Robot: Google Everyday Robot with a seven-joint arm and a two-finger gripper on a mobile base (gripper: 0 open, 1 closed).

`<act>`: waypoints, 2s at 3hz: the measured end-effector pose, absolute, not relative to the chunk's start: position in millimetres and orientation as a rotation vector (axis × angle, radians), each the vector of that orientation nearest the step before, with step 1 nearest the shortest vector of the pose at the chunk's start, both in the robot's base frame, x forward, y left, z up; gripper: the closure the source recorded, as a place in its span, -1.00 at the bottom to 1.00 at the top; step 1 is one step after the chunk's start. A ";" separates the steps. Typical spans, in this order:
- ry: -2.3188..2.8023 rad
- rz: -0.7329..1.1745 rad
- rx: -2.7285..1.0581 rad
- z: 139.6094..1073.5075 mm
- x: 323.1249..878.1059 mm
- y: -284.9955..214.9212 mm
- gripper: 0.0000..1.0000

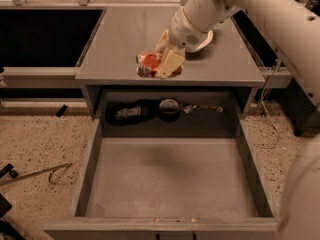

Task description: Place coke can into top drawer

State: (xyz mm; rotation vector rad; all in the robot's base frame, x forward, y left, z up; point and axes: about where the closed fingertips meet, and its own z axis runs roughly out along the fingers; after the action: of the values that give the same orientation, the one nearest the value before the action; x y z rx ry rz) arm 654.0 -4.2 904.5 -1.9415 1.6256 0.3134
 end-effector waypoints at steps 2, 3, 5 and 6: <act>1.485 0.519 -1.948 891.2 543.0 -7.2 1.00; 1.478 0.506 -1.955 887.5 550.1 -3.3 1.00; 1.486 0.536 -1.906 782.5 596.2 -1.6 1.00; 1.545 0.557 -1.853 731.3 600.1 -12.0 1.00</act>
Offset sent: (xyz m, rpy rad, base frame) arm -0.1704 -0.0076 -0.0239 0.2096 0.0846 0.1990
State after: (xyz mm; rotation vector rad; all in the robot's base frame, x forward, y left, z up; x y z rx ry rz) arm 600.1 -12.0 731.3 -1.8533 1.5455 0.5572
